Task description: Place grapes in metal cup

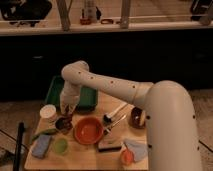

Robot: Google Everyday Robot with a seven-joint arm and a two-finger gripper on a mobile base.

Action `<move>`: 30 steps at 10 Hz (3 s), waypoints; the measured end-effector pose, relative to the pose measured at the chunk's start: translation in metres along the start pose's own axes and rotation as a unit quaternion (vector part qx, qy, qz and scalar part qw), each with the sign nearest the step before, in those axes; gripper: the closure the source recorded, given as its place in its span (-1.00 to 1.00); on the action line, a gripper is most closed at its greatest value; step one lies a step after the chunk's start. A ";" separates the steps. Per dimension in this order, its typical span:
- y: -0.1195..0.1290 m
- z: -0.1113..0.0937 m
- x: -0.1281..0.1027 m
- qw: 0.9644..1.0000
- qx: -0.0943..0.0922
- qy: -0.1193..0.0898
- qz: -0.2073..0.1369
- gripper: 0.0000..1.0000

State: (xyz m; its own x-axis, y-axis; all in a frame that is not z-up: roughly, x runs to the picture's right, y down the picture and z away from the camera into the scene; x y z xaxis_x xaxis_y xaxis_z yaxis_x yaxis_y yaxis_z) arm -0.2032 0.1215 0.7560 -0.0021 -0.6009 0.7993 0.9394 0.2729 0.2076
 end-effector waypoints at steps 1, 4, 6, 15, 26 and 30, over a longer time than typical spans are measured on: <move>0.000 0.001 0.001 1.000 -0.001 -0.001 -0.001 1.00; -0.010 0.003 -0.006 1.000 -0.019 0.000 -0.010 1.00; -0.016 0.003 -0.012 0.999 -0.033 0.002 -0.016 1.00; -0.039 0.014 -0.025 0.998 -0.053 -0.011 -0.043 0.91; -0.024 0.014 -0.023 0.997 -0.054 -0.038 -0.050 -0.60; -0.024 0.011 -0.024 0.996 -0.054 -0.040 -0.056 -0.60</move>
State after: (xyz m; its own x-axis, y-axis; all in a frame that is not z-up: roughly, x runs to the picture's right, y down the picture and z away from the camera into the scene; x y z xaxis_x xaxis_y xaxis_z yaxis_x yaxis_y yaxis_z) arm -0.2290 0.1378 0.7378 -0.1323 -0.5604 0.8176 0.9629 0.1229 0.2401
